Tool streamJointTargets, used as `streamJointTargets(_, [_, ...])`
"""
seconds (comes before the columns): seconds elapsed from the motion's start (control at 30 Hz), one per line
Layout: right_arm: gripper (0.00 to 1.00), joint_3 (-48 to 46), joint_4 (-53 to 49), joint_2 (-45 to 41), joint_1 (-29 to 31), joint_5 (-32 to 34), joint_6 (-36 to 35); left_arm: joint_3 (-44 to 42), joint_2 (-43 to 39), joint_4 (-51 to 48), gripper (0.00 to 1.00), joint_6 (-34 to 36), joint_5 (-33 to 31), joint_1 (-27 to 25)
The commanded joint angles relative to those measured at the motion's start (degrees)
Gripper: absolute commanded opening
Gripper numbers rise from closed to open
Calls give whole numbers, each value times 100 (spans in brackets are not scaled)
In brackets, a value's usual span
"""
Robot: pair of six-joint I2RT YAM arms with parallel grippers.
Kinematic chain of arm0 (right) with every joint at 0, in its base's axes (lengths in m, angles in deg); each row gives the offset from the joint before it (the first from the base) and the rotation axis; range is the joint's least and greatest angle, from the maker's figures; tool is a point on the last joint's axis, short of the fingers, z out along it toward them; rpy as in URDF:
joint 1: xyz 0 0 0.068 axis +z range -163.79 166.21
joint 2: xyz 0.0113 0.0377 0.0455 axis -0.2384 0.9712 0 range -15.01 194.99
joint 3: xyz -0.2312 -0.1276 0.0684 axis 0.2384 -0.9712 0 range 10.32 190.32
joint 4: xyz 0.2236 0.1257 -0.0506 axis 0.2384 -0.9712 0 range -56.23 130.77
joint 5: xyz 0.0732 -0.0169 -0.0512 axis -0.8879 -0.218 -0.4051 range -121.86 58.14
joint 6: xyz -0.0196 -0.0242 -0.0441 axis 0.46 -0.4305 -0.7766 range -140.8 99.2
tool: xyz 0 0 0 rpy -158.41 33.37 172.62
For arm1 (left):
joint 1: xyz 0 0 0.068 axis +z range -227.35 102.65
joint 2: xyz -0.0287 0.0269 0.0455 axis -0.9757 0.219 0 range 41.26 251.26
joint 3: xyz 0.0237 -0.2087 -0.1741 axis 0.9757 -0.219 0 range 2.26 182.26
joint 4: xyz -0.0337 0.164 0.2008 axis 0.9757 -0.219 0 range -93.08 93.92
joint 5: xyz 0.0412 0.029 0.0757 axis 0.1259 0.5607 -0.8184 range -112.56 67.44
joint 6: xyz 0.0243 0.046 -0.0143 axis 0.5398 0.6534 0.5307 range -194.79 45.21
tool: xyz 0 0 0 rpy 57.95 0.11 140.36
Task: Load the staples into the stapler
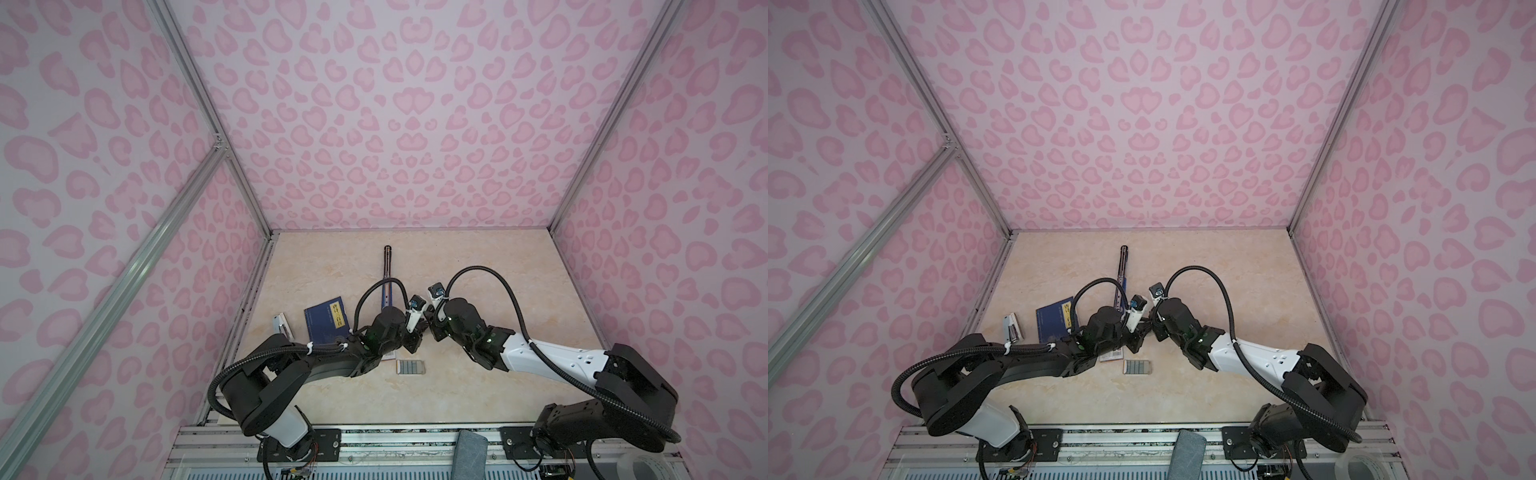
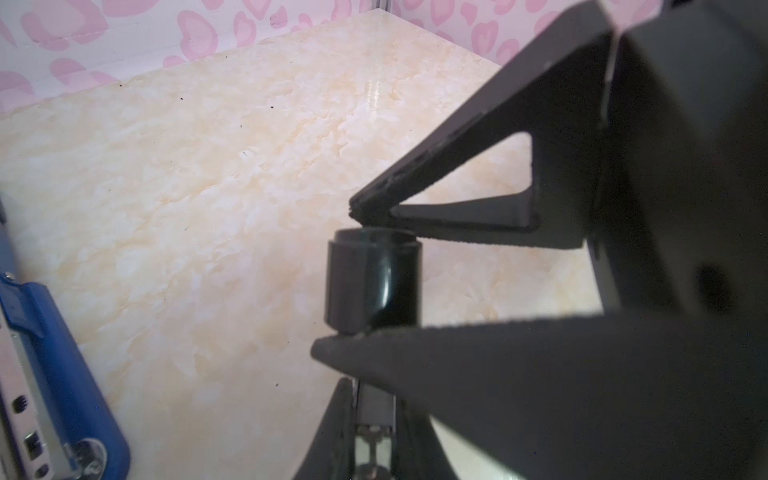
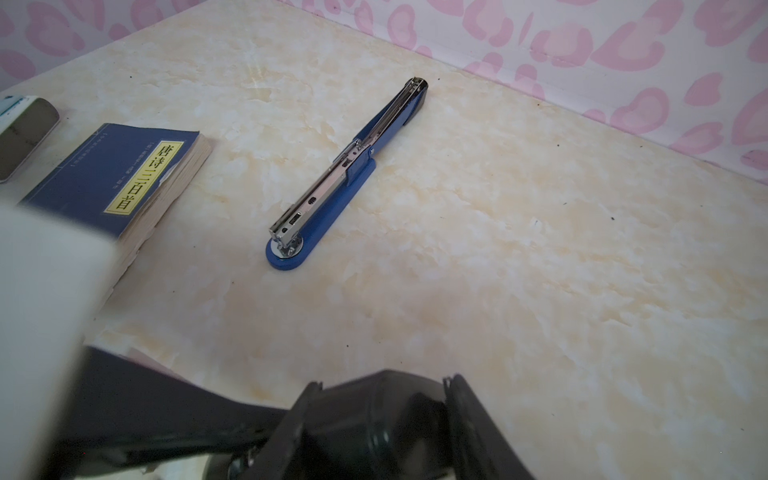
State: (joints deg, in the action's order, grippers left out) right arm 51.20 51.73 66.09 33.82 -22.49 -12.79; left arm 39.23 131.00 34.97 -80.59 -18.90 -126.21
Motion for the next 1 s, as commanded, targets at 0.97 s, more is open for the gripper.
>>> streamJointTargets(0.97, [59, -1819, -232, -2380, -445, 179, 876, 470, 1119, 549, 11, 409, -627, -13])
